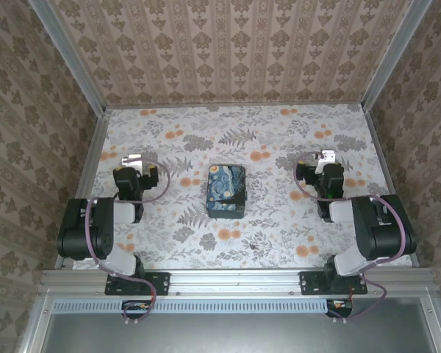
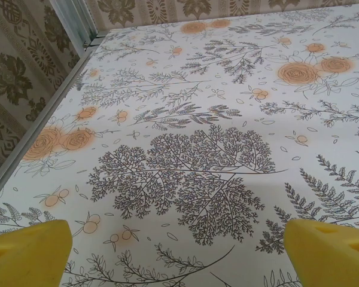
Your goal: Unlock a padlock with a key
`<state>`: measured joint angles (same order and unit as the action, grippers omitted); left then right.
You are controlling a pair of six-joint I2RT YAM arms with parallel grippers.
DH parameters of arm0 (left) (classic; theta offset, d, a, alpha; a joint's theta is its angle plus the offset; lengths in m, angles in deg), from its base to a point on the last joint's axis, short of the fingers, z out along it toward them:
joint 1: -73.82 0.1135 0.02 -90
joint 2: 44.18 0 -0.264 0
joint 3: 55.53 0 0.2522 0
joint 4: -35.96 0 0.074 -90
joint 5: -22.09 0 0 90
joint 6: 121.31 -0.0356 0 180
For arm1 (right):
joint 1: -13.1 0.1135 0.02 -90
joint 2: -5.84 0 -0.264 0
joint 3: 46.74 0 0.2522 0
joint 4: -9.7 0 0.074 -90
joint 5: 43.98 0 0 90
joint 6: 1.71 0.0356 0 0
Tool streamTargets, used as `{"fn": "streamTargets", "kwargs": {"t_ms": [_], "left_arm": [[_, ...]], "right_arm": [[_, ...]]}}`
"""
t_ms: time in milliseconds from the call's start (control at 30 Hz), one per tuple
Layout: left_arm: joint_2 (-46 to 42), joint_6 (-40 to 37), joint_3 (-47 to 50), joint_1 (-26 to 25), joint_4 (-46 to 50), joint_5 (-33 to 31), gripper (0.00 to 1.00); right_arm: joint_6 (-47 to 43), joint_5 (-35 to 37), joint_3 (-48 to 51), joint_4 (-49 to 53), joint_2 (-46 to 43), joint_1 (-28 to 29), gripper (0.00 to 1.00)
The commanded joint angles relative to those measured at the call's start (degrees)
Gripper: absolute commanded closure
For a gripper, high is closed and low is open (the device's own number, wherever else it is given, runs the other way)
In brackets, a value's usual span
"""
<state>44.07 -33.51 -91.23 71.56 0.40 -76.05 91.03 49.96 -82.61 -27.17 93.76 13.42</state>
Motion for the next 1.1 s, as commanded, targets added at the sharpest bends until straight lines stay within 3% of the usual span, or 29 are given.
{"fn": "streamTargets", "kwargs": {"t_ms": [0,1067], "left_arm": [[-0.1,0.3,-0.7,-0.1,-1.0,0.2,0.0],[-0.1,0.7,-1.1,0.5,-0.3,1.6,0.0]], "right_arm": [[-1.3,-1.8,-0.6,0.1,0.0,0.5,0.0],[-1.1,-1.7,-1.0,0.5,0.0,0.3,0.0]]}}
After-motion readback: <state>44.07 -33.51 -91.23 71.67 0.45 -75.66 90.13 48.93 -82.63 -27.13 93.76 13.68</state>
